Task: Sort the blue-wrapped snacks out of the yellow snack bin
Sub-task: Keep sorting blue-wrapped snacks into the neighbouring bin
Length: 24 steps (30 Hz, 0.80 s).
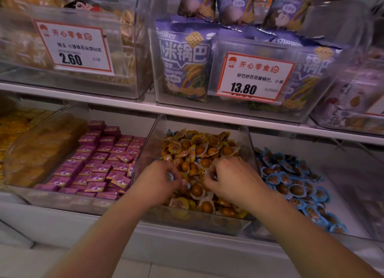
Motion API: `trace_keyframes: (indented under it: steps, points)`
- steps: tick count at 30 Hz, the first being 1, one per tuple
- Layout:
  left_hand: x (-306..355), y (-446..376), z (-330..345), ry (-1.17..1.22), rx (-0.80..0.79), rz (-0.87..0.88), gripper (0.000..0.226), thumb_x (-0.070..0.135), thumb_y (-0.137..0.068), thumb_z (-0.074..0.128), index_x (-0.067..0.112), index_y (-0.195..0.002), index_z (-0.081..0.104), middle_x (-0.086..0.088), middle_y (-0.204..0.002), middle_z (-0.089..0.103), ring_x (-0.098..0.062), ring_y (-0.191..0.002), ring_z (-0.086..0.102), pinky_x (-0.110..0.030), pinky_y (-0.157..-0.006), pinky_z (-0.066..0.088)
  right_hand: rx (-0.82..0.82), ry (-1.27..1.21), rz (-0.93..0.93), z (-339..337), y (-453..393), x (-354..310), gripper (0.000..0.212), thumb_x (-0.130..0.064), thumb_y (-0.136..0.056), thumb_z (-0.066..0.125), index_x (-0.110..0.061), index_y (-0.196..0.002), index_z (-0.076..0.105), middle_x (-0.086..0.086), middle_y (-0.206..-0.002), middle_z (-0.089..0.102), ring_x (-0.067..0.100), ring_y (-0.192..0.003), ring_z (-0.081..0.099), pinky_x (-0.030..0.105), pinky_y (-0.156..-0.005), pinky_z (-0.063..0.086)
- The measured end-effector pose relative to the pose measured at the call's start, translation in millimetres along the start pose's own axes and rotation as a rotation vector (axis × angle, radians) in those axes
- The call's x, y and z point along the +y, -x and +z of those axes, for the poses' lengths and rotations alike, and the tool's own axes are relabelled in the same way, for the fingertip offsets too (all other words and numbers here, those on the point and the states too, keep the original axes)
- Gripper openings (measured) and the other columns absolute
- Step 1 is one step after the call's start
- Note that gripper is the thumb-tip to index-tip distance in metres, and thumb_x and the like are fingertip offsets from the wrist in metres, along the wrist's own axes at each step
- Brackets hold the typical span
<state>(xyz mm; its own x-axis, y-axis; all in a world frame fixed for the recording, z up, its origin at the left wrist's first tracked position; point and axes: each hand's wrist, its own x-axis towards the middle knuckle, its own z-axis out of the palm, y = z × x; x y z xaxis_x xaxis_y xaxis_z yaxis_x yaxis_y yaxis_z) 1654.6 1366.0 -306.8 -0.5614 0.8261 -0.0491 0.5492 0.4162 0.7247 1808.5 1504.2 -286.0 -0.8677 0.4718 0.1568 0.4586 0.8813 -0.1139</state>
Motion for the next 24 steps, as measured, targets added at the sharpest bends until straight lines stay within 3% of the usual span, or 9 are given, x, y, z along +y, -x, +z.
trace_keyframes:
  steps: [2, 6, 10, 12, 14, 17, 20, 22, 24]
  points:
    - [1.7, 1.6, -2.9, 0.122, 0.074, 0.012, 0.020, 0.022, -0.084, 0.077, 0.022, -0.066, 0.068, 0.022, -0.055, 0.062, 0.011, -0.056, 0.057, -0.006, -0.046, 0.033, 0.025, -0.067, 0.046, -1.4, -1.6, 0.7, 0.031, -0.050, -0.090, 0.051, -0.024, -0.080, 0.065, -0.007, -0.070, 0.060, 0.009, -0.060, 0.057, 0.031, -0.053, 0.050]
    - [10.9, 4.4, -4.4, 0.346, 0.267, 0.048, 0.015, 0.030, -0.091, 0.069, 0.020, -0.081, 0.064, 0.016, -0.071, 0.070, -0.001, -0.057, 0.057, -0.018, -0.049, 0.044, 0.016, -0.433, 0.259, -14.5, -8.4, -3.2, 0.024, -0.052, -0.089, 0.060, -0.029, -0.085, 0.066, -0.008, -0.070, 0.065, 0.005, -0.064, 0.061, 0.027, -0.056, 0.051]
    - [27.8, 11.9, 5.5, 0.439, 0.455, 0.259, 0.010, 0.033, -0.093, 0.064, 0.026, -0.087, 0.059, 0.014, -0.083, 0.070, 0.000, -0.071, 0.062, -0.010, -0.059, 0.043, -0.068, -1.290, 0.663, -28.1, -6.1, -23.5, 0.030, -0.041, -0.095, 0.053, -0.017, -0.099, 0.070, 0.004, -0.077, 0.068, 0.014, -0.055, 0.059, 0.021, -0.040, 0.038]
    - [37.4, 15.2, 15.0, 0.363, 0.472, 0.373, 0.010, 0.033, -0.093, 0.064, 0.033, -0.088, 0.055, 0.016, -0.090, 0.063, 0.000, -0.085, 0.060, -0.008, -0.066, 0.041, -0.262, -1.738, 0.621, -29.2, -1.7, -37.4, 0.039, -0.038, -0.098, 0.040, -0.010, -0.108, 0.066, 0.013, -0.093, 0.066, 0.024, -0.075, 0.060, 0.027, -0.056, 0.042]
    - [44.6, 15.1, 23.5, 0.331, 0.425, 0.444, 0.015, 0.032, -0.087, 0.065, 0.037, -0.089, 0.051, 0.019, -0.102, 0.060, -0.001, -0.100, 0.059, -0.012, -0.077, 0.044, -0.379, -1.942, 0.515, -26.8, 2.8, -43.8, 0.041, -0.044, -0.098, 0.034, -0.020, -0.110, 0.065, 0.011, -0.100, 0.064, 0.027, -0.093, 0.057, 0.036, -0.073, 0.041]
    - [47.0, 14.6, 28.0, 0.271, 0.353, 0.443, 0.028, 0.052, -0.079, 0.065, 0.046, -0.100, 0.047, 0.024, -0.110, 0.056, 0.000, -0.104, 0.056, -0.021, -0.082, 0.047, -0.369, -2.012, 0.510, -28.9, 9.6, -41.6, 0.041, -0.053, -0.095, 0.045, -0.023, -0.110, 0.069, 0.005, -0.096, 0.069, 0.020, -0.086, 0.063, 0.032, -0.067, 0.045]
    - [45.4, 18.8, 30.5, 0.150, 0.254, 0.463, 0.059, 0.080, -0.076, 0.049, 0.057, -0.126, 0.031, 0.029, -0.126, 0.047, 0.002, -0.118, 0.048, -0.018, -0.093, 0.042, -0.325, -1.968, 0.511, -30.3, 19.4, -33.2, 0.032, -0.039, -0.095, 0.058, -0.018, -0.111, 0.075, 0.008, -0.107, 0.072, 0.022, -0.098, 0.067, 0.036, -0.084, 0.051]
    - [46.8, 21.2, 35.3, 0.141, 0.175, 0.504, 0.084, 0.078, -0.079, 0.045, 0.044, -0.149, 0.016, 0.019, -0.151, 0.032, 0.001, -0.138, 0.032, -0.025, -0.111, 0.032, -0.299, -1.895, 0.493, -32.9, 27.1, -28.4, 0.027, -0.027, -0.096, 0.058, -0.014, -0.115, 0.071, 0.011, -0.111, 0.069, 0.025, -0.102, 0.062, 0.038, -0.085, 0.048]
    - [52.1, 23.8, 39.2, 0.131, 0.138, 0.578, 0.090, 0.068, -0.082, 0.048, 0.036, -0.155, 0.006, 0.021, -0.158, 0.017, 0.003, -0.145, 0.018, -0.022, -0.117, 0.022, -0.266, -1.842, 0.466, -37.8, 35.1, -23.6, 0.022, -0.015, -0.097, 0.057, -0.013, -0.115, 0.069, 0.013, -0.110, 0.066, 0.026, -0.103, 0.061, 0.038, -0.085, 0.047]
